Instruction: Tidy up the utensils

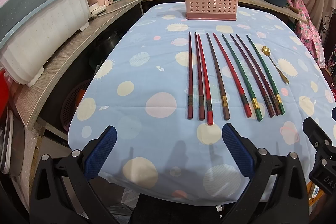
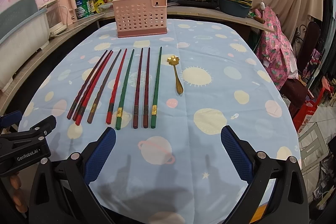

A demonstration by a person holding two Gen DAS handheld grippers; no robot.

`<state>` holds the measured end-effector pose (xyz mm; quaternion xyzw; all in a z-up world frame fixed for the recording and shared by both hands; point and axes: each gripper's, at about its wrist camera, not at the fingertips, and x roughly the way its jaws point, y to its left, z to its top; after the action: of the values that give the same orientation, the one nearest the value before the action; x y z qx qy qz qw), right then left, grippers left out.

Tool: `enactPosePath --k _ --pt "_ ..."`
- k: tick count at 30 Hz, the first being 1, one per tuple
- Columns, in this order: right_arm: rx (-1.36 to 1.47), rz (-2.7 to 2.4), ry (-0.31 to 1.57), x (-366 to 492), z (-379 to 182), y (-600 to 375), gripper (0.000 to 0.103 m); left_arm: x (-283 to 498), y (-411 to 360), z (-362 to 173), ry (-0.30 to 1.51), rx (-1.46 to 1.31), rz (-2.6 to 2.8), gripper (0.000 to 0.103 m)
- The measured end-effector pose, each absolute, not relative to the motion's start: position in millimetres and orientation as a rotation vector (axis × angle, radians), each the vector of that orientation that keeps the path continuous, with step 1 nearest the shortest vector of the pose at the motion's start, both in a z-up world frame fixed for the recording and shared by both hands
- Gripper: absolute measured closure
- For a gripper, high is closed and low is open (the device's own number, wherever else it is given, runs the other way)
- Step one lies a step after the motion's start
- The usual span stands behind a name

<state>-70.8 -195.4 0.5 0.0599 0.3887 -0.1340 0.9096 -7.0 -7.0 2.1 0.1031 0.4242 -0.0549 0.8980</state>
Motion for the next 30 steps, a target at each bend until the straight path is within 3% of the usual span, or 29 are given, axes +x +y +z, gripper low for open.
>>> enactPosePath --k 30 --pt "0.126 -0.275 0.800 -72.6 -0.9 -196.9 0.007 -8.3 -5.0 4.3 0.875 0.207 -0.108 0.007"
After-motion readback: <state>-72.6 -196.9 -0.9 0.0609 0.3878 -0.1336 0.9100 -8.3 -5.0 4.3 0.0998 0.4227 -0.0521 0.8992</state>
